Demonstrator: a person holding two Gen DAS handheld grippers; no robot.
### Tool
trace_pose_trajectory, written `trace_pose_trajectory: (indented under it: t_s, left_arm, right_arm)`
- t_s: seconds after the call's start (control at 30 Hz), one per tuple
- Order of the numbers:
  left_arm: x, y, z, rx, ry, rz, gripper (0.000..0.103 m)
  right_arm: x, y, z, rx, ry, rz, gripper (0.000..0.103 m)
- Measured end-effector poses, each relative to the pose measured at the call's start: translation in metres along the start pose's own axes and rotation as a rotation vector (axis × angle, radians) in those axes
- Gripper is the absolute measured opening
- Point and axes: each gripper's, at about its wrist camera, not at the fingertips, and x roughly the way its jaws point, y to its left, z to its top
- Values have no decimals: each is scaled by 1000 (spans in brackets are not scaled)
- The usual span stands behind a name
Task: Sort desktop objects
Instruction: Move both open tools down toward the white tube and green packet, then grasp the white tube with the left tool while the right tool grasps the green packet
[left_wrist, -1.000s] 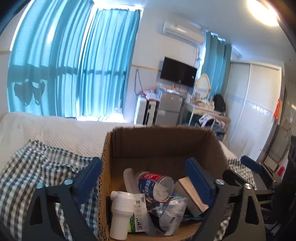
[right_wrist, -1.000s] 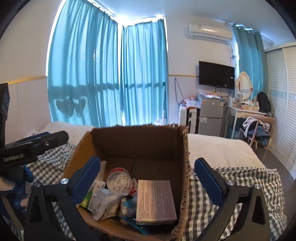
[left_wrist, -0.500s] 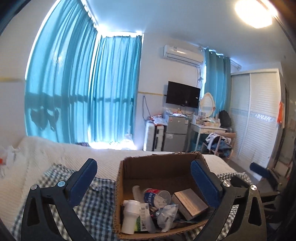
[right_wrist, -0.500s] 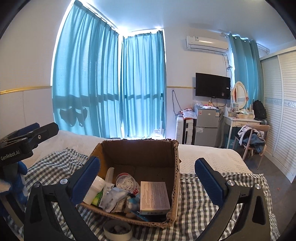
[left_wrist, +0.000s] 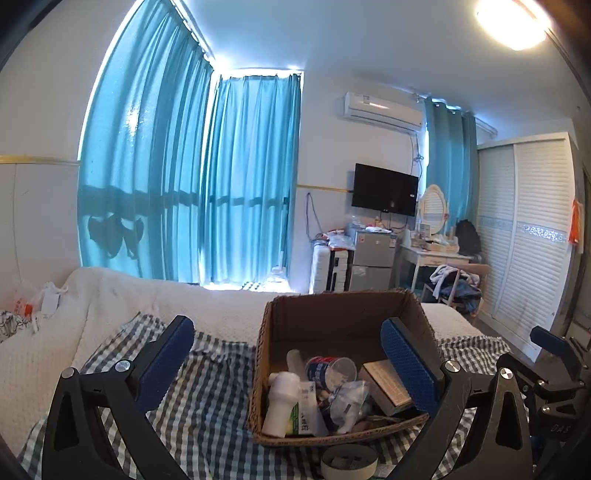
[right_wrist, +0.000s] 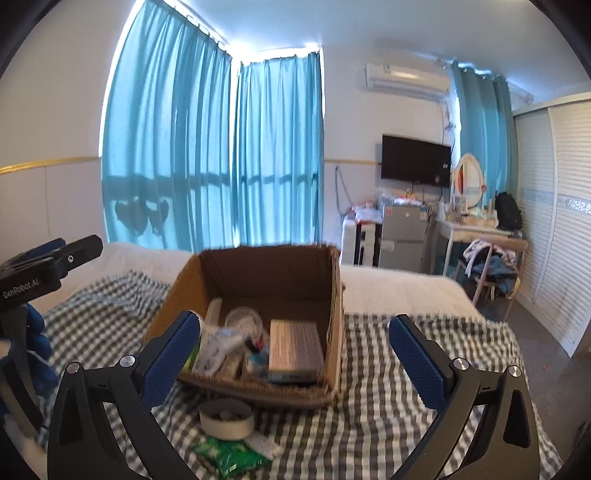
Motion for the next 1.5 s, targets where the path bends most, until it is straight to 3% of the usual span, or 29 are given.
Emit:
trace_pose_trajectory:
  t_s: [0.2,0.43,0.67,1.13,1.3,1.37,1.43,1.47,1.5]
  left_arm:
    - [8,3,-27,-7,142,-17,103]
    - [22,3,-86,-49,381,-26,103]
    - [31,0,-136,-122,561,-17,102]
    - [54,-21,-222,-121,845,-34,86]
    - [54,-24,-231,-107,844,-54,86]
    - [55,-25,-233,-101,832,-69,84]
    - [54,-31,-234,-78,826,-80,77]
    - [53,-33,-234,-67,820,-88,71]
    - [51,-35,-233,-65,815,-100,64]
  right_arm:
    - [10,2,-28,-14,89,34,103]
    - [24,6,-61,-32,168,83,103]
    - [38,15,-90,-46,239,130,103]
    - [85,28,-145,-72,444,207,92]
    - [103,33,-157,-57,512,223,91]
    - [111,34,-164,-52,549,225,78]
    - [116,35,-170,-51,572,226,49]
    - [116,35,-171,-55,573,220,41]
    - [116,35,-171,-54,576,229,23]
